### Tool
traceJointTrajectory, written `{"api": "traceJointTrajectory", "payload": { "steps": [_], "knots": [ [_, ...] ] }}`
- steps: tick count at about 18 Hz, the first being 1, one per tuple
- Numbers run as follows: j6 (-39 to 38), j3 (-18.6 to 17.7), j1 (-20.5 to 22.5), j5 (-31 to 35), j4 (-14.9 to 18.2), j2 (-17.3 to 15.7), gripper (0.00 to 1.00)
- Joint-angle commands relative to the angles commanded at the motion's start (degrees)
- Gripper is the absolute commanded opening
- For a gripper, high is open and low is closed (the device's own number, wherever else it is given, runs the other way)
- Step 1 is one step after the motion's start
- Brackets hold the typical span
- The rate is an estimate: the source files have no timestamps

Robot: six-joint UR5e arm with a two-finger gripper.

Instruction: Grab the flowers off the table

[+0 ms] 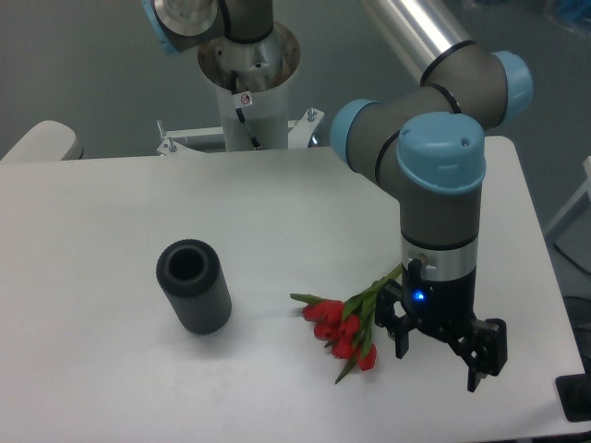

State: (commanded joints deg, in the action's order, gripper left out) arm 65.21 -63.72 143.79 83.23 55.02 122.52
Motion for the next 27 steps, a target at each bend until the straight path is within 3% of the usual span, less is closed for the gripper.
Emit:
{"api": "traceJointTrajectory", "payload": {
  "steps": [9,11,15,17,21,27],
  "knots": [
    [-0.26,-0.79,0.09,0.17,1.14,-0.61,1.0],
    [-0.53,-1.14,0.09,0.18,2.98,-0.88,1.0],
    [-0.27,-1.49,0.26,3.41,10.97,-1.49,1.0],
    [-0.18,-2.89,0.35,5.26,12.82,-2.02,1.0],
    [0.0,-6.32,0.35,10.53,14.32,-1.93,1.0],
    [-0.09,-10.62,0.52,11.25,13.98,-1.32,1.0]
  ]
}}
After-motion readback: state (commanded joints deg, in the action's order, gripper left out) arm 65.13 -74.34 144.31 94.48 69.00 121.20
